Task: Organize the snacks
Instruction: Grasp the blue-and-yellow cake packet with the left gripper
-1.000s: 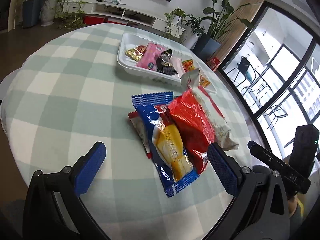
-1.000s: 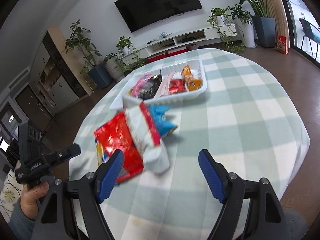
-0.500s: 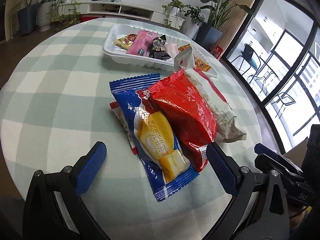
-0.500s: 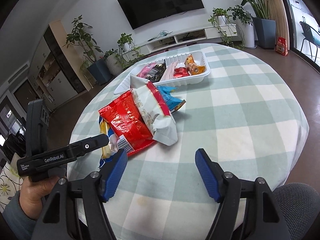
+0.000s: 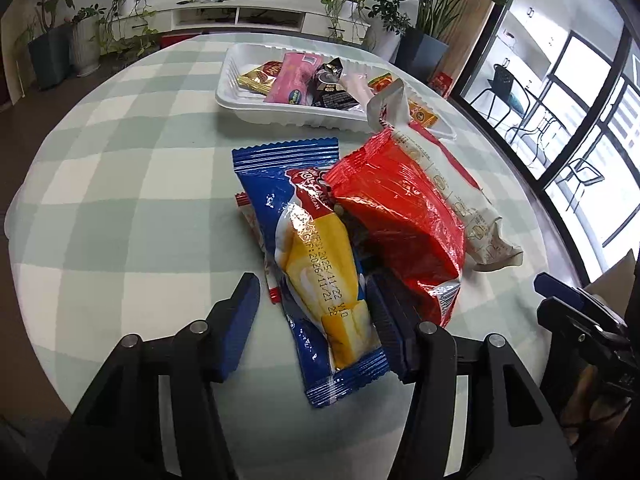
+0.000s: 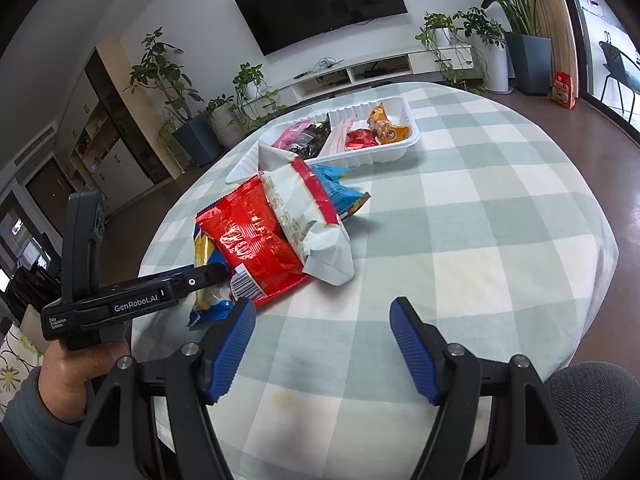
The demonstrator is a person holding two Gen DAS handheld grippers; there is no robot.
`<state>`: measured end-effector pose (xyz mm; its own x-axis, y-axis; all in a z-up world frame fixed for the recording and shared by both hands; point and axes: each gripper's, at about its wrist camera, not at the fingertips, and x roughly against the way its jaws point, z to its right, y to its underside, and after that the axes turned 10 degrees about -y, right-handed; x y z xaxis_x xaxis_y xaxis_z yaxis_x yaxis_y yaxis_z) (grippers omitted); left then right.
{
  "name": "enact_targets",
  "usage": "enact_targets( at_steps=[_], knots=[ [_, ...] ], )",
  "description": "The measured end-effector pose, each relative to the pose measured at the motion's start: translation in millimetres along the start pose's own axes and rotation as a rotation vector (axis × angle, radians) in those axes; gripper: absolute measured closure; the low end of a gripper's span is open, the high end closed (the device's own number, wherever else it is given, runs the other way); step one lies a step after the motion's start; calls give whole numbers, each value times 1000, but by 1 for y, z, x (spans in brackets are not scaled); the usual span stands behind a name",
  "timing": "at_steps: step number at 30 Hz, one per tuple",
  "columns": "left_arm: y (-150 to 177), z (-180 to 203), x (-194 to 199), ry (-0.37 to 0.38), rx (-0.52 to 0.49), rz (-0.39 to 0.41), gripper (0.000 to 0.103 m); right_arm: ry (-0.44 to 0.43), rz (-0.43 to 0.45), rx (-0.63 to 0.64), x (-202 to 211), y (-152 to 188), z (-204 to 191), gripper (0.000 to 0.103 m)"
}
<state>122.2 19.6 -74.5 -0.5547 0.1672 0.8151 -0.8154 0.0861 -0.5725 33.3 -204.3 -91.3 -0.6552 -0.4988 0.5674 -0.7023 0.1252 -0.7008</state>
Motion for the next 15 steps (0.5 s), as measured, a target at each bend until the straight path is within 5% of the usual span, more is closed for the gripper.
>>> enact_targets(
  at_steps=[10, 15],
  knots=[
    [-6, -3, -6, -36, -31, -10, 45, -9, -15, 44, -4, -1, -15, 30],
    [-6, -6, -7, -9, -25, -8, 61, -17, -23, 102, -8, -9, -28, 30]
  ],
)
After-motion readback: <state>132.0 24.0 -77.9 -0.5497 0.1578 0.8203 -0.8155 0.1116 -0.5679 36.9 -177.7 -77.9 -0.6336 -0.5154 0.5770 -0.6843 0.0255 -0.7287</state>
